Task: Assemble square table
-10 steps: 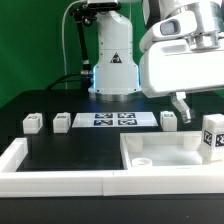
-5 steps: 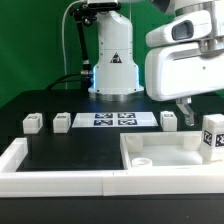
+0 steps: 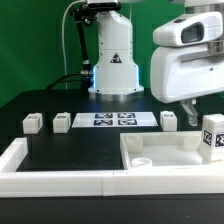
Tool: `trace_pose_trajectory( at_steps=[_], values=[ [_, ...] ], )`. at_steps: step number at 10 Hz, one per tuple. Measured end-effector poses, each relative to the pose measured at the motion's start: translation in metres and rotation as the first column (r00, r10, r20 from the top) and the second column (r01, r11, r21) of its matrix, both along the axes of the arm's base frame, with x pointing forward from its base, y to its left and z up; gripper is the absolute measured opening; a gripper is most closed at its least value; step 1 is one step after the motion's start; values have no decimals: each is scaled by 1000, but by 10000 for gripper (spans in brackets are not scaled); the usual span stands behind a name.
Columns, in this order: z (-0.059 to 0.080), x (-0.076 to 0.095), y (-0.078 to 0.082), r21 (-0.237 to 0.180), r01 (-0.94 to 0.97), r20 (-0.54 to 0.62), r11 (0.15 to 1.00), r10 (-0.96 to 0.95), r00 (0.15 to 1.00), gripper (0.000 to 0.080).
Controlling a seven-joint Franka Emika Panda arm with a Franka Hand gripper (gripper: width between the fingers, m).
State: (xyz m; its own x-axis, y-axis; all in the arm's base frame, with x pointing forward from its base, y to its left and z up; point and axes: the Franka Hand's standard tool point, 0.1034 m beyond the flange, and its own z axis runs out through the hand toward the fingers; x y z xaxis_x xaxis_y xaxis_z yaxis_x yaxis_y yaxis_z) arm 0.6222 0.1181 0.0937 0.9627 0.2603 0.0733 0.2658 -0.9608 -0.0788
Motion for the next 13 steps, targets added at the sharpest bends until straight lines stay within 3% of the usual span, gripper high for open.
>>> trace_pose_trajectory(
  at_steps=[6, 7, 8, 9, 10, 13],
  values=[
    [-7, -2, 4, 0, 1, 11, 1000, -1, 1000, 649],
    [-9, -2, 4, -1, -14, 19, 1000, 14, 1000, 553],
    [-9, -2, 2, -1, -17, 20, 1000, 17, 1000, 553],
    [-9, -1, 0, -3, -30, 20, 1000, 30, 999, 370],
    [-9, -1, -2, -5, -56, 21, 998, 56, 998, 290],
    [-9, -1, -1, -1, -34, 19, 999, 34, 999, 290]
  ],
)
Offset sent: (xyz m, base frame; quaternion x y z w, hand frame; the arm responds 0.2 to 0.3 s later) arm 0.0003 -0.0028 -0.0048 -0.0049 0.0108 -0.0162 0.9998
